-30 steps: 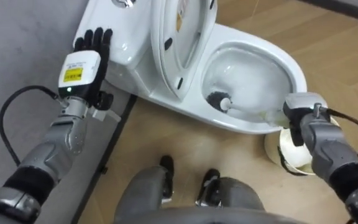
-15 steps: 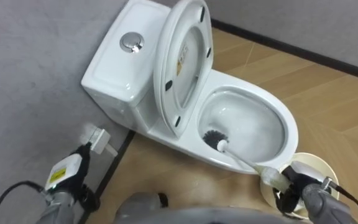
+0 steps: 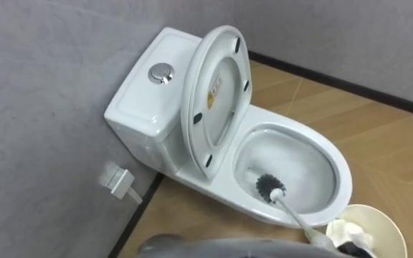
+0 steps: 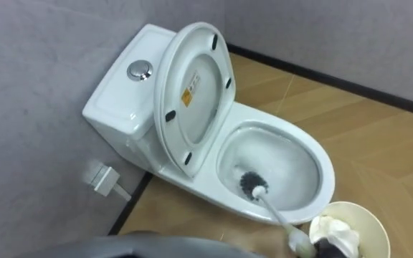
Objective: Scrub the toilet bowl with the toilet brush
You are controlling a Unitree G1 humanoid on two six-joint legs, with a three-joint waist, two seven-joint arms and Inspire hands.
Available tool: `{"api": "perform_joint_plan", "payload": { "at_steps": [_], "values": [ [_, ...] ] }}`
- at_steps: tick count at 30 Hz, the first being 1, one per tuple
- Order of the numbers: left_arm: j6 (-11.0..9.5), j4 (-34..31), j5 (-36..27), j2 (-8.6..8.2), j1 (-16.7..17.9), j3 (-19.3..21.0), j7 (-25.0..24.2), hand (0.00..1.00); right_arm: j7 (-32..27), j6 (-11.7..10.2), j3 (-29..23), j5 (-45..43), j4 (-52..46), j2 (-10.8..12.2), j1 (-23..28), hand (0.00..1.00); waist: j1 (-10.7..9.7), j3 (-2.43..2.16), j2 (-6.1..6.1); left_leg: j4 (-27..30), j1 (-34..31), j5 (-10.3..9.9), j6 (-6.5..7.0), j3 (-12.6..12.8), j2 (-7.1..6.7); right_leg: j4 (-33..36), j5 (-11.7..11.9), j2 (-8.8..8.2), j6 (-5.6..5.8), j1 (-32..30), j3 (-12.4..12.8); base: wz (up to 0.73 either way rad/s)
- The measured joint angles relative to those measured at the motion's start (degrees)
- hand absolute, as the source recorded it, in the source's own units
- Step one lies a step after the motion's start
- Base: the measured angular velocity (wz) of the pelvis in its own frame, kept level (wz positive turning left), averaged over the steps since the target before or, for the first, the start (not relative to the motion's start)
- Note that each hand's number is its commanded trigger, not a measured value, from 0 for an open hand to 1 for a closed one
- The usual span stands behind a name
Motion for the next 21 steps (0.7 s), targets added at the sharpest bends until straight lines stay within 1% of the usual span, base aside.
{"api": "perform_joint_plan", "payload": {
  "at_steps": [1,2,4,6,7,8,9,10,11,12,14,16,19,21],
  "values": [
    [0.22,-0.01,-0.44,-0.13,-0.08,0.30,-0.22,0.00,-0.41,-0.01,-0.17,0.77,0.00,0.11,0.01,1.00,-0.27,0.00,-0.06,0.00,0.02,0.00,0.00,-0.01,0.00,0.00,0.00,0.01,0.00,0.01,0.05,-0.05],
    [0.51,-0.04,-2.43,-0.13,-0.49,0.29,-0.40,0.00,-1.56,-0.14,-0.17,2.94,-0.09,0.24,-0.03,1.00,-0.91,0.06,-0.14,0.00,0.11,-0.01,0.00,0.02,0.01,0.01,0.00,0.08,0.00,-0.02,0.41,-0.10],
    [0.92,-0.03,-3.95,-0.20,-1.86,0.31,-0.48,0.00,-3.99,-0.35,-1.13,5.61,0.01,0.86,-0.07,1.00,-1.22,0.07,-0.21,0.01,0.40,-0.02,0.00,0.15,0.03,0.09,0.01,0.12,-0.01,-0.02,1.27,-0.17],
    [1.01,-0.08,-4.58,-0.28,-3.67,0.41,-0.47,0.00,-7.27,-0.41,-4.10,8.05,0.70,2.36,-0.01,1.00,-2.11,0.10,-0.32,-0.13,0.79,-0.02,0.01,0.18,0.04,0.12,0.02,0.13,0.00,-0.03,2.08,-0.17],
    [0.99,-0.08,-4.57,-0.39,-4.00,0.59,-0.47,0.00,-7.83,-0.47,-4.79,8.65,0.97,2.55,-0.22,1.00,-2.58,0.08,-0.34,-0.33,1.03,-0.02,0.01,0.19,0.03,0.14,0.02,0.14,0.00,-0.01,2.37,-0.23],
    [0.96,-0.09,-4.62,-0.74,-4.75,1.21,-0.47,0.00,-9.28,-1.06,-7.18,9.75,1.23,3.11,-0.27,1.00,-3.39,0.08,-0.34,-0.83,1.61,-0.02,0.00,0.77,0.05,0.13,0.06,0.15,0.07,0.05,3.08,-0.27],
    [0.96,-0.08,-4.65,-1.00,-5.32,1.63,-0.46,0.00,-10.65,-1.70,-8.30,10.87,1.19,3.30,-0.06,1.00,-4.38,0.10,-0.39,-1.24,2.04,-0.02,0.01,1.62,0.09,0.13,0.08,0.18,0.12,0.04,3.77,-0.33],
    [0.96,-0.13,-4.65,-1.11,-5.60,1.72,-0.46,0.00,-11.10,-2.18,-8.34,11.06,1.01,3.37,0.00,1.00,-4.47,0.10,-0.39,-1.46,2.33,-0.03,0.01,1.85,0.13,0.12,0.10,0.22,0.14,0.04,4.35,-0.38],
    [0.96,-0.21,-4.65,-1.29,-6.14,1.69,-0.46,0.00,-12.23,-2.94,-8.31,11.02,0.57,3.79,0.75,1.00,-4.88,0.10,-0.39,-1.61,2.77,-0.03,0.01,2.34,0.13,0.12,0.13,0.26,0.18,0.03,5.43,-0.42],
    [0.96,-0.18,-4.69,-1.57,-6.86,1.68,-0.46,0.00,-13.12,-3.35,-8.32,10.96,0.47,4.39,0.82,1.00,-5.61,0.07,-0.51,-1.71,3.07,-0.04,0.02,2.92,0.14,0.12,0.17,0.26,0.21,-0.01,6.31,-0.39],
    [0.93,-0.32,-4.59,-2.00,-7.30,1.67,-0.46,0.00,-13.98,-3.61,-8.32,10.70,-1.00,5.18,1.45,1.00,-6.11,0.08,-0.38,-1.84,3.48,-0.12,0.13,3.79,0.14,0.18,0.21,0.26,0.29,-0.18,7.67,-0.32],
    [0.66,-0.38,-4.49,-2.02,-7.84,1.67,-0.46,0.00,-14.79,-3.71,-8.28,10.53,-2.68,5.83,1.78,1.00,-6.77,0.07,-0.38,-1.83,3.65,-0.15,0.16,4.74,0.14,0.23,0.34,0.25,0.33,-0.36,8.66,-0.29],
    [0.41,-0.37,-3.60,-1.96,-8.07,1.53,-0.45,0.00,-16.92,-4.74,-8.06,10.42,-3.16,5.95,1.90,1.00,-7.66,0.05,-0.40,-2.70,4.48,-0.17,0.18,4.81,-0.04,0.19,0.39,0.22,0.41,-0.28,9.40,-0.16],
    [0.59,-0.42,-2.20,-1.87,-8.13,0.23,-0.44,0.00,-18.57,-4.76,-7.14,10.44,-3.79,6.06,1.99,1.00,-8.00,0.04,-0.49,-3.10,4.45,-0.29,0.18,5.43,-0.03,0.21,0.44,0.35,0.50,-0.75,9.78,-0.08]
  ]
}}
